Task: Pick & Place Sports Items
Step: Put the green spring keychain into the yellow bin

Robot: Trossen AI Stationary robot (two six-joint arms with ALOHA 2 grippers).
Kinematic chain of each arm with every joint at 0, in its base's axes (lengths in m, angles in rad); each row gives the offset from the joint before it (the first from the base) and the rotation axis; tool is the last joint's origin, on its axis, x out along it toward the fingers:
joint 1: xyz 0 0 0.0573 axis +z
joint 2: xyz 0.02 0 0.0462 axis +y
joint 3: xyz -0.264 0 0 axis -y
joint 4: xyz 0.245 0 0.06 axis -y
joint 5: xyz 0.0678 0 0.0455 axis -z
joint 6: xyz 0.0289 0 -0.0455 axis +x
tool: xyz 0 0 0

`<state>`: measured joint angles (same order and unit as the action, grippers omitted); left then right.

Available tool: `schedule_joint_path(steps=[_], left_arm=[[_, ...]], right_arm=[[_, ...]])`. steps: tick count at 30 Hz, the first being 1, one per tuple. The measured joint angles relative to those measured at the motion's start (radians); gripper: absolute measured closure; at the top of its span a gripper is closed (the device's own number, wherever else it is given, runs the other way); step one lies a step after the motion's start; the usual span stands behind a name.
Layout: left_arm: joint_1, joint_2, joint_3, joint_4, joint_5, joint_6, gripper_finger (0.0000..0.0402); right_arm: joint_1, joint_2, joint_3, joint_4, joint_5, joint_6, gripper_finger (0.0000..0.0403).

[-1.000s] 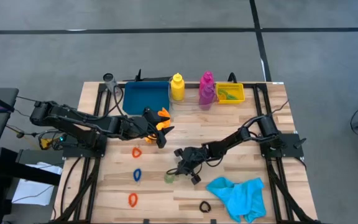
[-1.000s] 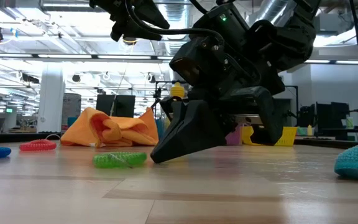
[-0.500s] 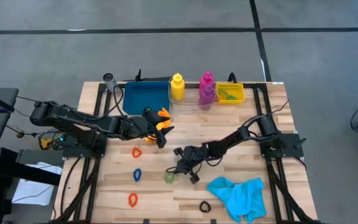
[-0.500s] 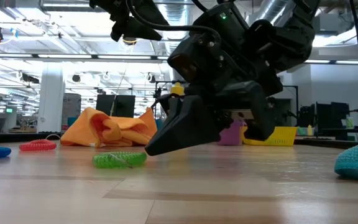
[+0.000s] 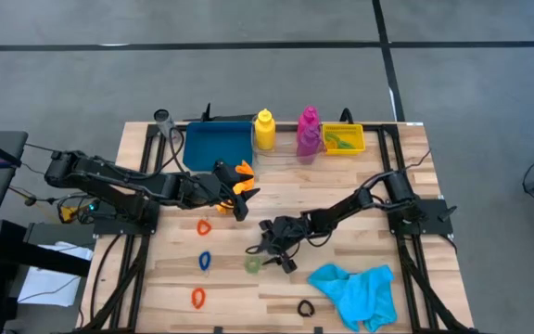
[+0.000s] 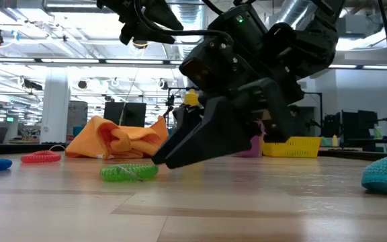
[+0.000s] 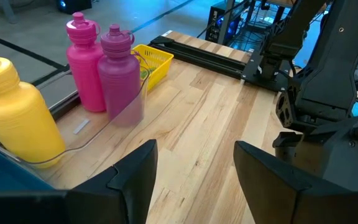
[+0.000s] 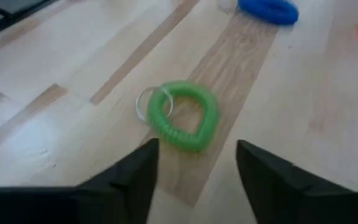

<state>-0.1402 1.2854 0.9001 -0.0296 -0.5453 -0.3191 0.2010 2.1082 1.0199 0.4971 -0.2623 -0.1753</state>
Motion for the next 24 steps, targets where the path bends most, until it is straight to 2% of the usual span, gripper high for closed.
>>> schedule_joint_path(steps=[4, 8, 21, 24], left_arm=[[0.0, 0.0, 0.0, 0.0, 0.0, 0.0, 0.0192], [0.0, 0.0, 0.0, 0.0, 0.0, 0.0, 0.0192], [0.0, 0.0, 0.0, 0.0, 0.0, 0.0, 0.0192], [0.0, 0.0, 0.0, 0.0, 0.0, 0.0, 0.0192]], right_arm=[[0.007, 0.0, 0.0, 0.046, -0.022, 0.0, 0.0138], [0.016, 0.0, 0.0, 0.11, -0.023, -0.004, 0.0113], [0.021, 0.0, 0.01, 0.15, -0.017, -0.019, 0.0109], [0.026, 0.0, 0.01, 0.146, 0.011, -0.035, 0.0109]])
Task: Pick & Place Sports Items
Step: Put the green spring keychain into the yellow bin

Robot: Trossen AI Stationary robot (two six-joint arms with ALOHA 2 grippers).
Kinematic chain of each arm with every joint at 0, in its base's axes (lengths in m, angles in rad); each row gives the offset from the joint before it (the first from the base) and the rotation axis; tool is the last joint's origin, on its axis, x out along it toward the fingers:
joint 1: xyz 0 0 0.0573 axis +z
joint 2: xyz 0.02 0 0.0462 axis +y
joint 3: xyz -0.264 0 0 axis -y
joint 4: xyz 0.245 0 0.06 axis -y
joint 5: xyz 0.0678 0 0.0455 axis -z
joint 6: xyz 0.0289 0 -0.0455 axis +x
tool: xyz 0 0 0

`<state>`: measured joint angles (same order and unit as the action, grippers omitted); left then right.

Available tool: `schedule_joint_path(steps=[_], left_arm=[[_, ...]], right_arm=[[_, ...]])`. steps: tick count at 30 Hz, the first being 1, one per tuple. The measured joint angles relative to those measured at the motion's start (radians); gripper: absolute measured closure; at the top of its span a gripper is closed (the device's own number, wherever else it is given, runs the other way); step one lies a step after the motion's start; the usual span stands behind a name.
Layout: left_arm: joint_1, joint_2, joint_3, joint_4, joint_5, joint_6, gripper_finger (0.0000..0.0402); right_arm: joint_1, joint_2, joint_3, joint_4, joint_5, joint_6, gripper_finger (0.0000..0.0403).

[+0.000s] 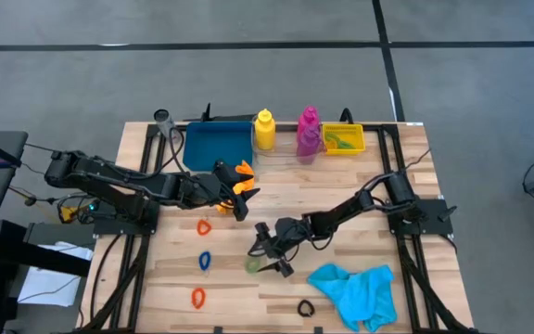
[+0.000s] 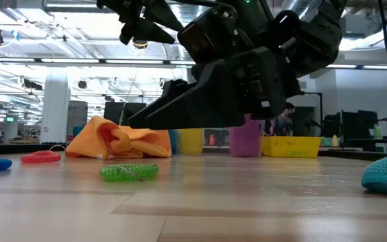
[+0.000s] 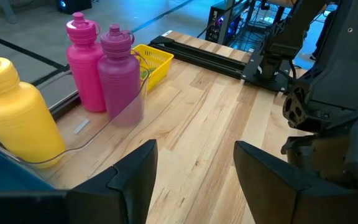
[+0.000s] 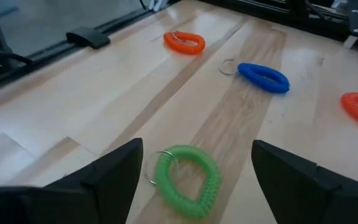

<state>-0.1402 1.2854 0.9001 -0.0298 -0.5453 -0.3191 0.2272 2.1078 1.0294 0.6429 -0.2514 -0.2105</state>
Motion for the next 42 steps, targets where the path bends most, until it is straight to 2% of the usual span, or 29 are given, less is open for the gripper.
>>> schedule_joint_path(steps=[18, 32, 36, 42], left_arm=[[0.001, 0.0, 0.0, 0.0, 0.0, 0.0, 0.0192], [0.001, 0.0, 0.0, 0.001, 0.0, 0.0, 0.0192], [0.001, 0.0, 0.0, 0.002, 0.0, 0.0, 0.0192], [0.001, 0.0, 0.0, 0.0, 0.0, 0.001, 0.0192]], right_arm=[[-0.008, 0.0, 0.0, -0.041, 0.047, -0.037, 0.0109], [-0.012, 0.013, 0.003, -0.059, -0.006, -0.092, 0.0109], [-0.019, 0.079, 0.053, -0.071, 0.046, -0.074, 0.0109], [-0.006, 0.155, 0.197, -0.205, -0.006, -0.067, 0.0109]])
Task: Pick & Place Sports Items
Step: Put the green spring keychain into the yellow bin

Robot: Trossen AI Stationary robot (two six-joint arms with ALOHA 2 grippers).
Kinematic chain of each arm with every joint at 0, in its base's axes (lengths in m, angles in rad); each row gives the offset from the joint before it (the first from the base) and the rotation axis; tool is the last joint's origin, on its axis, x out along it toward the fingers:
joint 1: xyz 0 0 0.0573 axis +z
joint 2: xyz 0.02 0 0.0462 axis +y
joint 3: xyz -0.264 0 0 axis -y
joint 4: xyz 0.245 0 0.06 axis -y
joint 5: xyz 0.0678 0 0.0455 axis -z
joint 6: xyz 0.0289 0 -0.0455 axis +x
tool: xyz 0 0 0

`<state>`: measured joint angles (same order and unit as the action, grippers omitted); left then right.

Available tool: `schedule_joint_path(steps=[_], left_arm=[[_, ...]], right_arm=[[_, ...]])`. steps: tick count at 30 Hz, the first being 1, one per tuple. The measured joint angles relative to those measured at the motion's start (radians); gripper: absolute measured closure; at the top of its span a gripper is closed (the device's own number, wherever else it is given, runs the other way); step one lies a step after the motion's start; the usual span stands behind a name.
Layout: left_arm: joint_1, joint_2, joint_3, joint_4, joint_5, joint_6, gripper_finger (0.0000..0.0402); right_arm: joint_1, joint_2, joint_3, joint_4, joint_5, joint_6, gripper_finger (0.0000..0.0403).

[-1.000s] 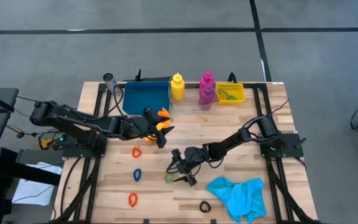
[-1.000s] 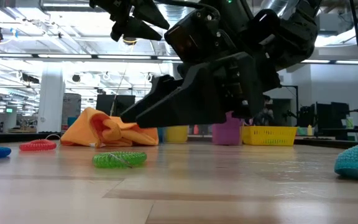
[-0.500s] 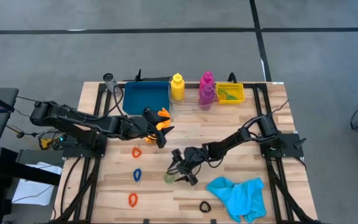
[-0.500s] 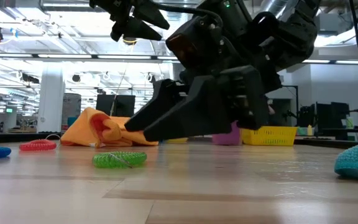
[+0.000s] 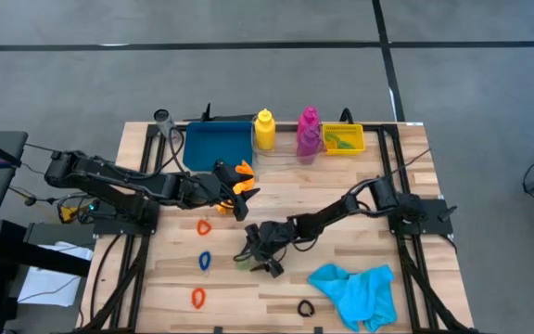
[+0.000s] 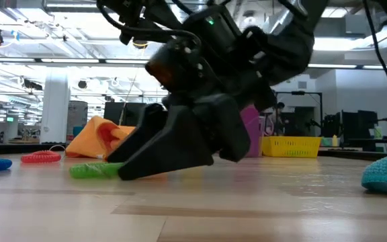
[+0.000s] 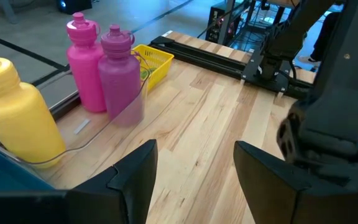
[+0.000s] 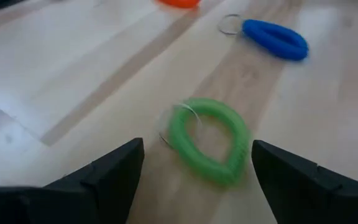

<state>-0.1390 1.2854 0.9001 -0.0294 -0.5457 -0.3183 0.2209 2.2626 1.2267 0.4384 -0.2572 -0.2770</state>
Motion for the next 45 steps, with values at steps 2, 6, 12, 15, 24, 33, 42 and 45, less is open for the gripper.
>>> schedule_joint_path(steps=[2, 6, 12, 15, 24, 33, 42, 45], left_arm=[[0.0, 0.0, 0.0, -0.006, 0.0, 0.0, 0.0192], [0.0, 0.0, 0.0, -0.012, 0.0, 0.0, 0.0192], [0.0, 0.0, 0.0, -0.013, 0.0, 0.0, 0.0192], [0.0, 0.0, 0.0, -0.013, 0.0, 0.0, 0.0192], [0.0, 0.0, 0.0, -0.013, 0.0, 0.0, 0.0192], [0.0, 0.0, 0.0, -0.014, 0.0, 0.0, 0.0192], [0.0, 0.0, 0.0, -0.014, 0.0, 0.0, 0.0192], [0.0, -0.008, 0.0, -0.019, 0.001, 0.028, 0.0192]], right_arm=[[0.004, 0.004, 0.027, -0.045, -0.001, 0.0, 0.0109], [0.004, 0.006, 0.038, -0.067, -0.004, 0.001, 0.0109], [-0.008, 0.007, 0.037, -0.09, -0.008, 0.08, 0.0109], [-0.015, 0.008, 0.038, -0.102, -0.009, 0.093, 0.0113], [-0.018, 0.009, 0.037, -0.099, -0.006, 0.095, 0.0186], [-0.019, 0.008, 0.035, -0.096, 0.0, 0.09, 0.038], [-0.002, -0.042, 0.029, -0.15, 0.103, 0.092, 0.038], [0.012, -0.068, 0.026, -0.185, 0.14, 0.09, 0.038]])
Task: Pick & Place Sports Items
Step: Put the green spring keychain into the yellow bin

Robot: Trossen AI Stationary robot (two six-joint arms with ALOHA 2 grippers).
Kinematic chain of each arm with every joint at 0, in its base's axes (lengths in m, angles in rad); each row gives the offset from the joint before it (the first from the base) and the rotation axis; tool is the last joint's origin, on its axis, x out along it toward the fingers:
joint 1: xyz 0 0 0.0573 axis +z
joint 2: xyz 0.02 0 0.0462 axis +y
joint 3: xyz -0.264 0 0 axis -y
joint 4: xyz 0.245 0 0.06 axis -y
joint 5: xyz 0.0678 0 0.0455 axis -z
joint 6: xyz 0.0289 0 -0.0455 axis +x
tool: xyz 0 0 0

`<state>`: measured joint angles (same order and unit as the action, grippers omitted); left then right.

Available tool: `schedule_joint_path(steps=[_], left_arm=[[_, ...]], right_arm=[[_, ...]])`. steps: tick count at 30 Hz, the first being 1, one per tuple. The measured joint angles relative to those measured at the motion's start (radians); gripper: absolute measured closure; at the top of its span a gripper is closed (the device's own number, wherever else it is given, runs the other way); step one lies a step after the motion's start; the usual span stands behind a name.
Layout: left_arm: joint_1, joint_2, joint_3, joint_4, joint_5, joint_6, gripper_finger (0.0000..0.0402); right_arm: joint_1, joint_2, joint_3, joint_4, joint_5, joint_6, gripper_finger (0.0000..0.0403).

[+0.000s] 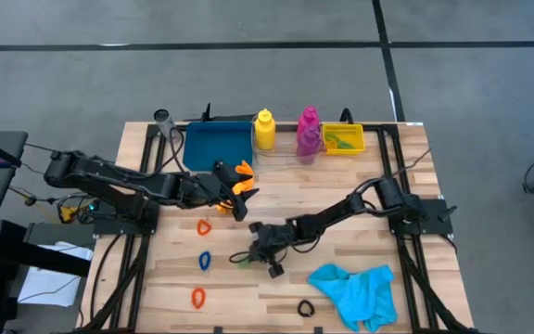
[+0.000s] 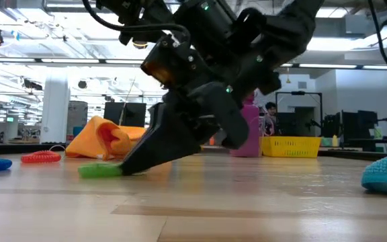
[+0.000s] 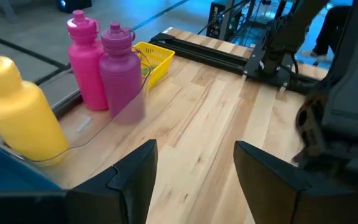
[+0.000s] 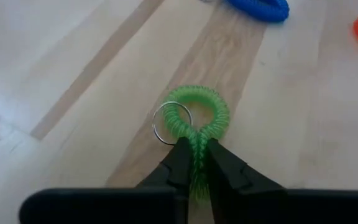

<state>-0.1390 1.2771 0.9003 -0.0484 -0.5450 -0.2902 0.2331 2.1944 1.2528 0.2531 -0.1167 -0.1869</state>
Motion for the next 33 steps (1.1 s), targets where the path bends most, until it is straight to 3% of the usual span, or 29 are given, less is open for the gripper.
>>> schedule_joint_path(steps=[3, 9, 17, 26, 33], left_arm=[[-0.001, -0.026, 0.0, -0.022, 0.001, 0.073, 0.0192], [-0.002, -0.113, 0.0, -0.126, 0.0, 0.077, 0.0192], [-0.002, -0.221, 0.0, -0.117, -0.023, 0.16, 0.0192], [0.039, -0.204, -0.001, 0.096, -0.039, 0.412, 0.0192], [0.123, -0.147, -0.001, 0.222, 0.065, 0.519, 0.0192]], right_arm=[[0.018, -0.029, 0.0, -0.016, 0.059, -0.003, 0.038], [0.04, -0.097, 0.002, -0.108, 0.201, 0.04, 0.038], [0.089, -0.23, 0.005, -0.215, 0.476, 0.176, 0.038], [0.175, -0.478, 0.005, -0.678, 0.948, 0.519, 0.038], [0.197, -0.715, 0.007, -1.17, 1.174, 0.875, 0.038]])
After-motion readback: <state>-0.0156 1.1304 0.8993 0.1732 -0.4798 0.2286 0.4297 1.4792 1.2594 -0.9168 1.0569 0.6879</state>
